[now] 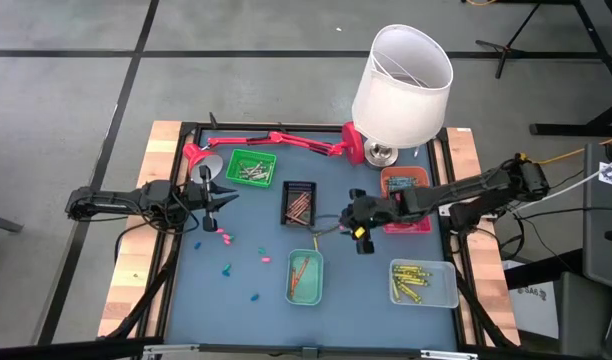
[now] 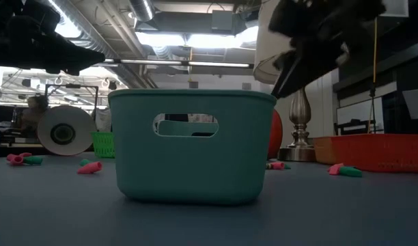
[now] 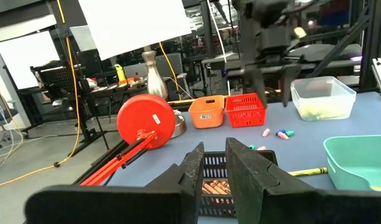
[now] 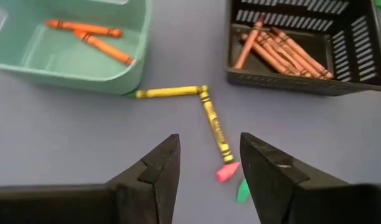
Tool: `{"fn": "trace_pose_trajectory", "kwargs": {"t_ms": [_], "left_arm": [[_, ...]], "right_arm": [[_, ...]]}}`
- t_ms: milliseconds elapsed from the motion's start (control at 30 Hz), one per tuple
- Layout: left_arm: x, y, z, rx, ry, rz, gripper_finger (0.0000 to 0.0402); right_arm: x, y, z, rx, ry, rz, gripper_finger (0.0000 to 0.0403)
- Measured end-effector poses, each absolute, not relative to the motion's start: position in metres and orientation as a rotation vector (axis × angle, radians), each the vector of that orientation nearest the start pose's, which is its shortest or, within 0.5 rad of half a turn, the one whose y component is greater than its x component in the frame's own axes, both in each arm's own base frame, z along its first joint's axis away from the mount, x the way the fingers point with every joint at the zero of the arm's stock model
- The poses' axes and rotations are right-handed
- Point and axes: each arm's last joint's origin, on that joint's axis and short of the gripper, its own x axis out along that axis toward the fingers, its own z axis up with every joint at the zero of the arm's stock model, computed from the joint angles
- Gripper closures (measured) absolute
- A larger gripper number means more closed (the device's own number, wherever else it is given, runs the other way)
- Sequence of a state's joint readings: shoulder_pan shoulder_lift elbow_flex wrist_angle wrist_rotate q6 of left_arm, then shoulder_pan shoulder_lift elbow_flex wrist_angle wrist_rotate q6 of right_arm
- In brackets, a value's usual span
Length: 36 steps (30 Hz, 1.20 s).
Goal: Sort crayons
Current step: Put the green crayon into the transparent bin
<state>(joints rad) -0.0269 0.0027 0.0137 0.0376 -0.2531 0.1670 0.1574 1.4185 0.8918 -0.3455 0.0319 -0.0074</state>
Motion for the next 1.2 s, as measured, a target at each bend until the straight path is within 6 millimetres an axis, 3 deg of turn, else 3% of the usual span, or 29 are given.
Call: {"fn": "trace_pose_trajectory", "kwargs": {"t_ms": [267,833,1200], "left_arm": [[0.096,0.005,0.172,0.159,-0.03,0.23,0.0349],[0.096,0.005,0.172,0.159,-0.029,0.23,0.0349],[0.096,0.005,0.171,0.159,-0.029,0.23,0.0349]], "right_arm": [[0.28,0.022,0.19,-0.024,0.753,0.105,0.0237],[0.3,0.024,0.131,-0.052,0.853,0.109,0.0237],[0.304,0.02,0.113,-0.072,0.896,0.046,0.0237]]}}
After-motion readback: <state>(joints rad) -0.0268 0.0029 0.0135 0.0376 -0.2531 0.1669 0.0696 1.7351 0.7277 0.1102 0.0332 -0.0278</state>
